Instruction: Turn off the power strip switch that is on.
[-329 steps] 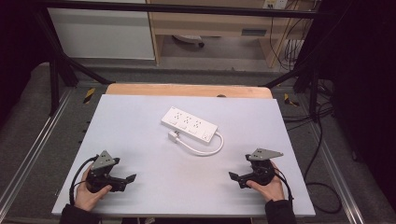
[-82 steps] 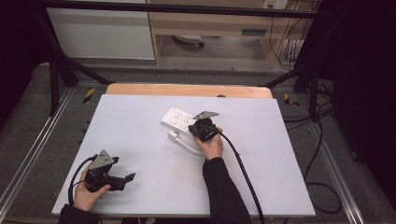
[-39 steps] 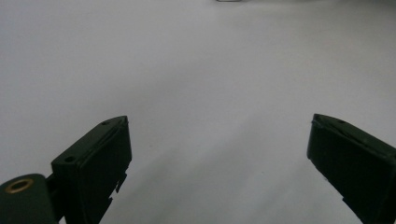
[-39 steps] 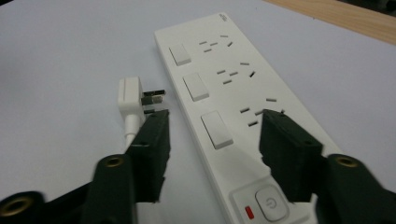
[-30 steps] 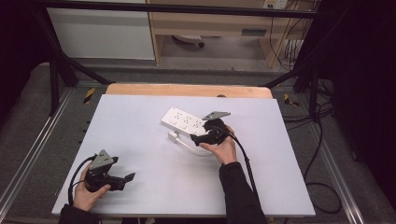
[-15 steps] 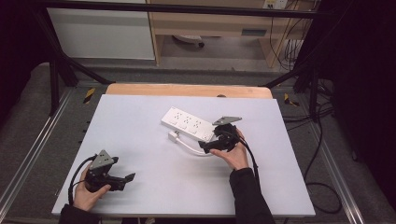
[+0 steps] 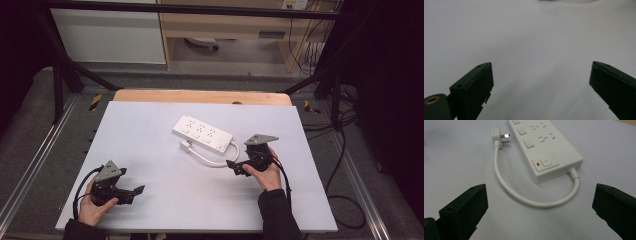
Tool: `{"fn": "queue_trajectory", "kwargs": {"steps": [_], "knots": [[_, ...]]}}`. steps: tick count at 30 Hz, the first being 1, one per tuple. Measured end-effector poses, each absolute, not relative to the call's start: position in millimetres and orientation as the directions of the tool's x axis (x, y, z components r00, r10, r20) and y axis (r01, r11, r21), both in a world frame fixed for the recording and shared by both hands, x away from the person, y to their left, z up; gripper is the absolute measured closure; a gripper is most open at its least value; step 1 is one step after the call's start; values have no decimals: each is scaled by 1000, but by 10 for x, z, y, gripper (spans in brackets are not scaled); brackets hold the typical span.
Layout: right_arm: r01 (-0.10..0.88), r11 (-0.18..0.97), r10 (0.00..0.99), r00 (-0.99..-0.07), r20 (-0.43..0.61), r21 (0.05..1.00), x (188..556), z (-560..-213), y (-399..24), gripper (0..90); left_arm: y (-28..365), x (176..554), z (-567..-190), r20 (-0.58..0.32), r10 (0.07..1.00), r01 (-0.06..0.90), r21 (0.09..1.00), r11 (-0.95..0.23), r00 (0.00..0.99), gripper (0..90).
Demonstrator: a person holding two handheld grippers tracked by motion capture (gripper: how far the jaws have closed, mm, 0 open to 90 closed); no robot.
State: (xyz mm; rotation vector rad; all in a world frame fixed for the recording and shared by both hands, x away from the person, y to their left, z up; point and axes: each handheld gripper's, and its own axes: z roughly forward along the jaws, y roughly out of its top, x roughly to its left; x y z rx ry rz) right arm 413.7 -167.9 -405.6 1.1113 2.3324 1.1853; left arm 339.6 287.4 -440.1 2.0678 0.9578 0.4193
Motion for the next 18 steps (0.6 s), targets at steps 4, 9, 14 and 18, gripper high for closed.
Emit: {"fn": "queue_trajectory", "kwargs": {"steps": [4,9,14,18], "knots": [[516,352,758,-647,86,781,4070,-4099,-1810,7,2872,3395,-4399,-32,751,486,781,-393,659,52],[530,352,762,-641,93,771,3992,-4169,-1954,7,2871,3396,-4402,-34,752,489,780,-392,658,52],[544,351,771,-629,94,762,3906,-4235,-2094,7,2871,3394,-4399,-34,752,487,781,-391,658,52],[549,346,771,-629,103,761,3833,-4278,-2202,7,2868,3395,-4401,-37,751,489,780,-391,659,52]]}}
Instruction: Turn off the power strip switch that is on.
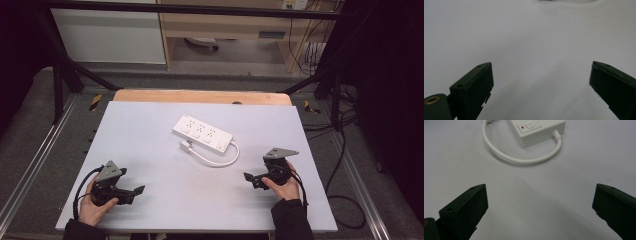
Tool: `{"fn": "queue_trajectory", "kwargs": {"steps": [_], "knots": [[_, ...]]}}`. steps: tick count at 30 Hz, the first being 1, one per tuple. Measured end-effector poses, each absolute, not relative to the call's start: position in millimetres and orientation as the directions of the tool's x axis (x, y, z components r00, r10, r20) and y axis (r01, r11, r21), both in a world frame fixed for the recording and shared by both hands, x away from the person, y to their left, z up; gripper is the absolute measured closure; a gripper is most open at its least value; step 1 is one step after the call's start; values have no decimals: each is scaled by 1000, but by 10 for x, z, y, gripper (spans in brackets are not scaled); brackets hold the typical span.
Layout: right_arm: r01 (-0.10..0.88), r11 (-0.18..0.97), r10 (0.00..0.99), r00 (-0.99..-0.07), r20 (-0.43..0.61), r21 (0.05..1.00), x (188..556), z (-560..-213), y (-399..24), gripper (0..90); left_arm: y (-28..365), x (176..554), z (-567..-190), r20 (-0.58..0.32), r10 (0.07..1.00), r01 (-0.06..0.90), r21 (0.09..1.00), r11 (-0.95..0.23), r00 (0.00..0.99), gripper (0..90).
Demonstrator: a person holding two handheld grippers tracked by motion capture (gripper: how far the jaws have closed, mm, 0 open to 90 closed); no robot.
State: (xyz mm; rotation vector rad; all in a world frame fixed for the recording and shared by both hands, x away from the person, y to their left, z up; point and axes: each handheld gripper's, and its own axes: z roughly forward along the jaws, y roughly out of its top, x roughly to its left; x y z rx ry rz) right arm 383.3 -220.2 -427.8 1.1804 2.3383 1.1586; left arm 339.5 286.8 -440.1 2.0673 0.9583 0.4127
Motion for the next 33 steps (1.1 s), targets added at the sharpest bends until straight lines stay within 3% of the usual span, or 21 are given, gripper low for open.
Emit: {"fn": "queue_trajectory", "kwargs": {"steps": [17,33], "knots": [[573,352,783,-614,103,741,3582,-4453,-2596,8,2853,3389,-4407,-39,746,489,777,-396,665,53],[570,338,781,-614,114,749,3500,-4504,-2706,7,2849,3390,-4413,-37,742,488,775,-401,669,54]]}}
